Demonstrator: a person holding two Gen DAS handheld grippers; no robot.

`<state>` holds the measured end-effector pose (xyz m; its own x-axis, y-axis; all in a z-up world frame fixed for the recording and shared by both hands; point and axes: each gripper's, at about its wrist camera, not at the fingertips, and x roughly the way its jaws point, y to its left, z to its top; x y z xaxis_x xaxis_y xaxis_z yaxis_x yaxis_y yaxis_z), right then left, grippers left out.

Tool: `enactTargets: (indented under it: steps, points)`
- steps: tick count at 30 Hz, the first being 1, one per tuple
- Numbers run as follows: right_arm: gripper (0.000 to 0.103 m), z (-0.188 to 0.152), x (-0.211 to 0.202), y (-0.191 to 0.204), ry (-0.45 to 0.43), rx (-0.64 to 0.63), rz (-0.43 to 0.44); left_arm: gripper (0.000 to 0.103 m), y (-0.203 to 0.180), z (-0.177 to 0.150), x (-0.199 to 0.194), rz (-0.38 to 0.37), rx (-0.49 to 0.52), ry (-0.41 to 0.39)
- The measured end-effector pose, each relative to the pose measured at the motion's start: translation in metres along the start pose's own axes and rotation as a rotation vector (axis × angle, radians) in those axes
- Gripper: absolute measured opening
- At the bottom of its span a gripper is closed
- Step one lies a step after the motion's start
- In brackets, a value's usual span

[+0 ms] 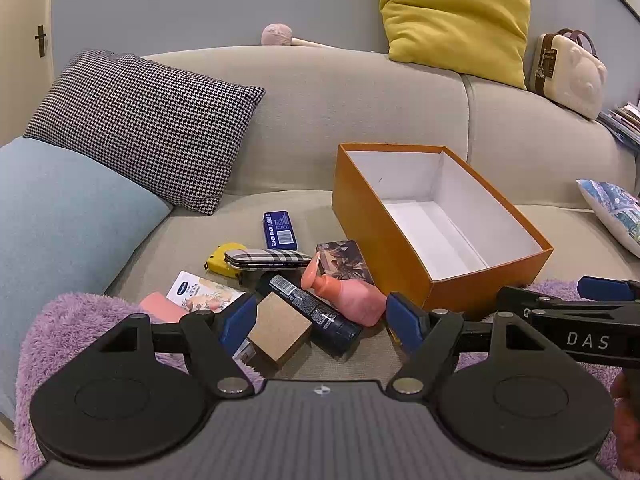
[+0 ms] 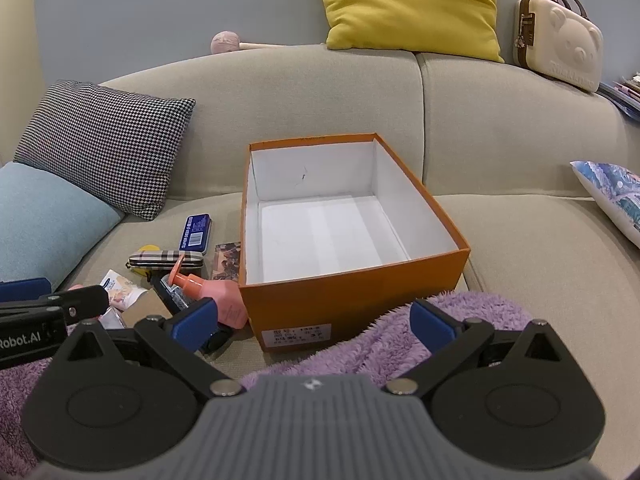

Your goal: Organize rigid objects

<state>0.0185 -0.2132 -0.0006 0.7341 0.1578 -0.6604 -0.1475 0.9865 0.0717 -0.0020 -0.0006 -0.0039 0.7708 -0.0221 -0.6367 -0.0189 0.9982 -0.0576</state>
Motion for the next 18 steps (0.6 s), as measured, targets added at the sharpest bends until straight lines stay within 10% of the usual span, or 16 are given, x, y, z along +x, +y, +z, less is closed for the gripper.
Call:
enactTargets:
  steps: [18]
  points:
    - [0.102, 0.0019, 0.008, 0.0025, 0.039, 0.0, 0.047, 0.082, 0.0034, -0.0021, 0.0041, -0.02, -0.008, 0.026]
